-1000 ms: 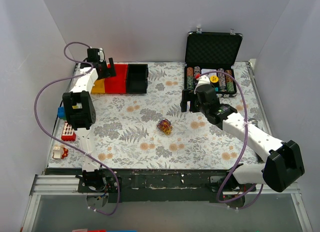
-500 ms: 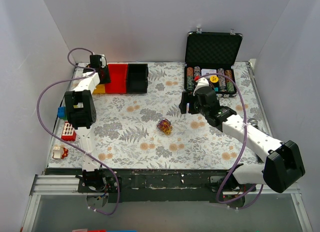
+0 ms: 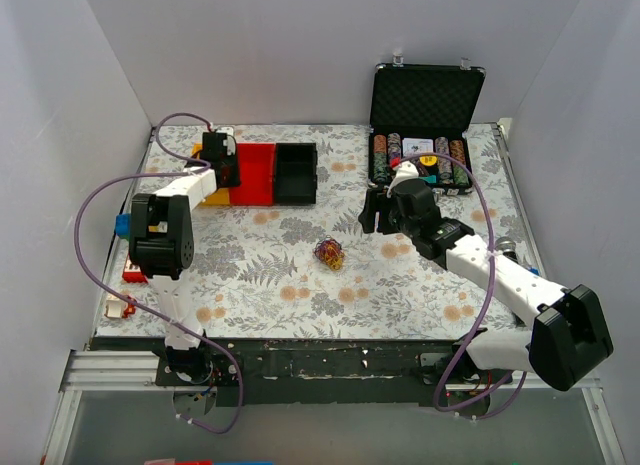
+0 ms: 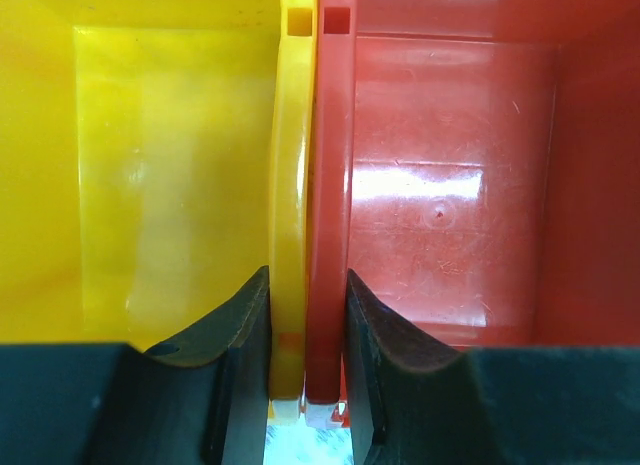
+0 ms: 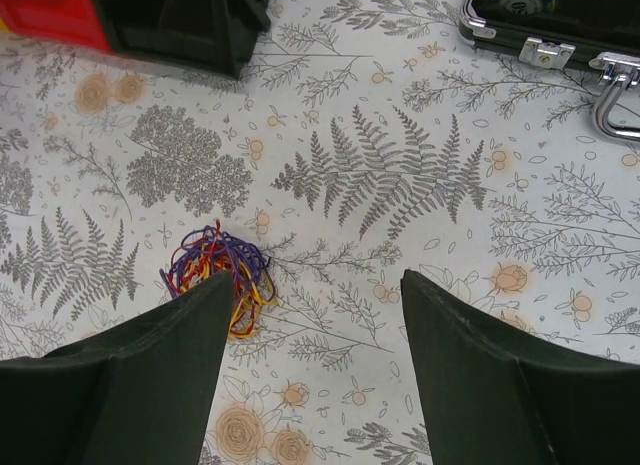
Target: Untangle the cables
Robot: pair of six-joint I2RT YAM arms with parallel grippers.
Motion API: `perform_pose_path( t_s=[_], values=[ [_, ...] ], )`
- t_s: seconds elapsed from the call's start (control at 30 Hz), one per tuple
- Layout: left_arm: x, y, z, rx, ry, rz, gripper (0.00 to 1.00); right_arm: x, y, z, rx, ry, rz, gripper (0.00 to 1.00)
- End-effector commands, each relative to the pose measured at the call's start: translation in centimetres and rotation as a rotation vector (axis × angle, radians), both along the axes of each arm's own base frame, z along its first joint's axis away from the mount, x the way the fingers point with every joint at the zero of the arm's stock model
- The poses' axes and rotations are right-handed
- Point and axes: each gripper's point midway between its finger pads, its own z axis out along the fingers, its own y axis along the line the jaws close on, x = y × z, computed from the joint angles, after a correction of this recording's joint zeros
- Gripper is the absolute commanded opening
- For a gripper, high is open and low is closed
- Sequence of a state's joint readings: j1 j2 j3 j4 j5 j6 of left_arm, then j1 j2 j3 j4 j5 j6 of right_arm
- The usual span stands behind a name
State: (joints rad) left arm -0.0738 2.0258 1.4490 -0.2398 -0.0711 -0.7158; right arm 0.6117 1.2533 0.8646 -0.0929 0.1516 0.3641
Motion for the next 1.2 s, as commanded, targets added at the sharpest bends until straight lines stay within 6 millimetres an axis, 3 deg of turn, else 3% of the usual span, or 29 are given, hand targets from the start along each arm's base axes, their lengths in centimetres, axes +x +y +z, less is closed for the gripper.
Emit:
perform_pose_path(
  t_s=[0.0, 0.2, 0.43, 0.6, 0.73, 0.87, 1.03, 1.17],
  values=[
    [-4.8, -4.5, -0.6, -0.031, 0.092, -0.101, 0.17, -0.3, 0.6, 1.0, 0.048, -0.033, 0.017, 0.75],
    [-7.7, -6.8, -0.6, -0.03, 0.115, -0.115, 0.19, -1.2, 1.0, -0.1, 0.044, -0.012, 0.042, 0.75],
    [-10.0, -8.0, -0.5, -0.059, 0.114, -0.06, 0.28, -3.9, 3.4, -2.5, 0.033, 0.034, 0.118, 0.78],
    [-11.8, -9.3, -1.1, -0.098, 0.153, -0.071, 0.46, -4.8, 5.9, -3.6, 0.051, 0.027, 0.167, 0.84],
    [-13.3, -10.7, -1.1, -0.158, 0.194, -0.106, 0.7, -4.3, 7.1, -4.4, 0.043, 0.034, 0.167, 0.85],
    [-14.0, -11.7, -0.5, -0.201, 0.223, -0.148, 0.8, -3.8, 8.2, -5.6, 0.043, 0.059, 0.177, 0.85],
    [-13.5, -12.6, 1.8, -0.227, 0.211, -0.18, 0.83, -4.3, 9.8, -6.9, 0.042, 0.091, 0.21, 0.77],
    [-12.6, -12.4, 3.0, -0.214, 0.167, -0.172, 0.78, -5.3, 10.7, -8.2, 0.006, 0.13, 0.237, 0.54]
  ],
)
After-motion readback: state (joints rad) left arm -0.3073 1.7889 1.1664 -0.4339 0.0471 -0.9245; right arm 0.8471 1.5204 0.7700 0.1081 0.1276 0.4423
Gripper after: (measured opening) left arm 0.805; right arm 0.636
